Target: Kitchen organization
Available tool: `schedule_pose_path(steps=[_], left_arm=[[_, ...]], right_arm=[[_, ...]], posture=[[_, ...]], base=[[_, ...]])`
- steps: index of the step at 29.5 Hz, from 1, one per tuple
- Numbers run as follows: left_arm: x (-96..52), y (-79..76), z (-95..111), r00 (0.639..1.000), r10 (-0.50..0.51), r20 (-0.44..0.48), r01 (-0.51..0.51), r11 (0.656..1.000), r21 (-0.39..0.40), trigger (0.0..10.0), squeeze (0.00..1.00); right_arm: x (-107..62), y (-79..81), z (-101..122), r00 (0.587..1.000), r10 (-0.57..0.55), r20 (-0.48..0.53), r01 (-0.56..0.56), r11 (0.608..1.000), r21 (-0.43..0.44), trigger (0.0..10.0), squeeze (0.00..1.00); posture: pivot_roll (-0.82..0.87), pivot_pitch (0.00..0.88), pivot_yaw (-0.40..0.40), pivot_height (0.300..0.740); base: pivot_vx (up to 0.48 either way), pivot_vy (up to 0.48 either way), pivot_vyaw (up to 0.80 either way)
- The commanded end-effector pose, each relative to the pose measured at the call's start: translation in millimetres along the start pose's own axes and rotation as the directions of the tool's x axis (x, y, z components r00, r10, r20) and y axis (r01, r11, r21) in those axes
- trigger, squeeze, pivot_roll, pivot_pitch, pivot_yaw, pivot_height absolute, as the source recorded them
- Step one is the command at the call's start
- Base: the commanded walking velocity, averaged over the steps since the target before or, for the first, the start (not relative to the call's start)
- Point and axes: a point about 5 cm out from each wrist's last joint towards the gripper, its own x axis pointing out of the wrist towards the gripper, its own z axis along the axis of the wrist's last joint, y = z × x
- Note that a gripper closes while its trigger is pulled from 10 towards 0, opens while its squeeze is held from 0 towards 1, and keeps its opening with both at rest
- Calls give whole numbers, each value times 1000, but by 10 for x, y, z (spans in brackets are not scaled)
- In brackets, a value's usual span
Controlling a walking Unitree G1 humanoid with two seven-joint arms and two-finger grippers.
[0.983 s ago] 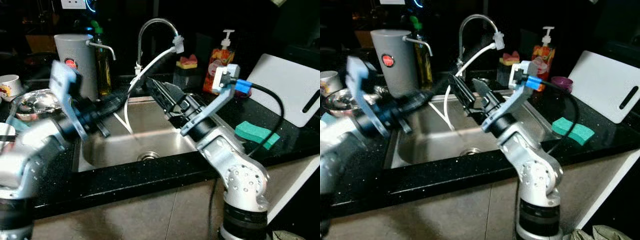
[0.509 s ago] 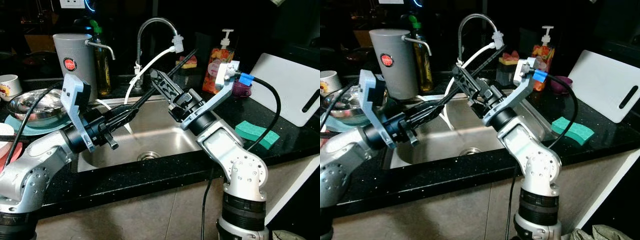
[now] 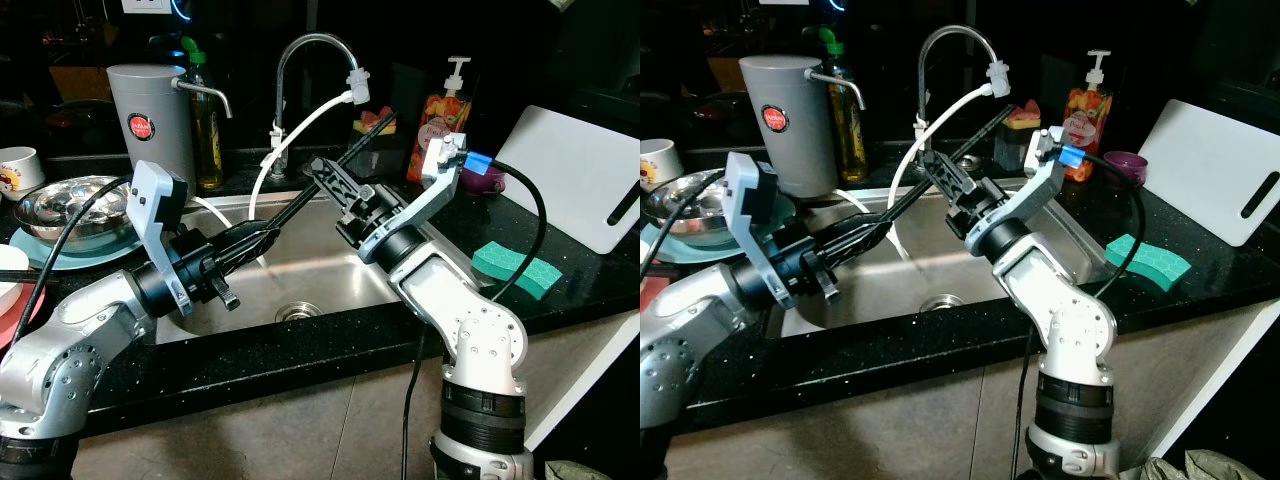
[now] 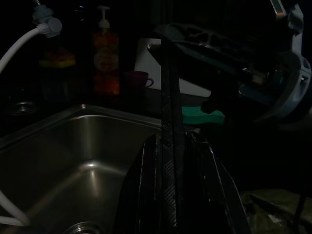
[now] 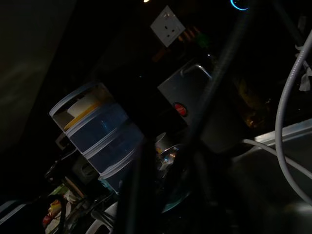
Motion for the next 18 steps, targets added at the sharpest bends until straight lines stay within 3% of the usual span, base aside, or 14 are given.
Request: schedule_pose_path(steps=[1,7,8,9,12,14,15,16,18], left_arm=[[14,-30,-47,1000,0,-25,0,1000,10,10000,0],[40,-1,-96,999,41,-26,-41,999,19,10000,0],[49,8,-109,998,50,-25,-49,999,13,10000,373],[61,18,-112,998,64,-19,-64,998,1,10000,1000],[74,55,-106,993,120,-8,-120,993,1,10000,1000],[54,96,-90,987,163,7,-163,987,-9,10000,1000],[54,96,-90,987,163,7,-163,987,-9,10000,1000],[34,114,-67,984,178,22,-178,984,-19,10000,0],[-50,163,-2,976,208,64,-205,977,-57,10000,0]], right_arm=[[27,12,0,1000,3,3,-3,1000,19,0,0],[40,-14,6,1000,-11,14,10,999,30,0,0],[44,-21,7,1000,-14,15,13,999,33,0,0],[47,-26,2,1000,-17,13,16,999,33,0,0],[50,-50,-16,999,-33,7,33,999,21,0,0],[55,-147,-44,995,-102,0,102,991,-86,78,0],[55,-147,-44,995,-102,0,102,991,-86,78,0],[63,-220,-57,988,-154,6,153,978,-142,10000,0],[119,-399,-73,963,-266,37,266,923,-277,10000,0]], posture=[[90,88,-107,740],[91,76,-103,740],[91,76,-103,740],[90,75,-104,740],[86,75,-101,740],[85,77,-100,740],[85,77,-100,740],[85,81,-101,740],[89,84,-105,740]], base=[[0,0,0],[0,0,0],[0,0,0],[0,0,0],[0,0,0],[0,0,0],[0,0,0],[0,0,0],[0,0,0]])
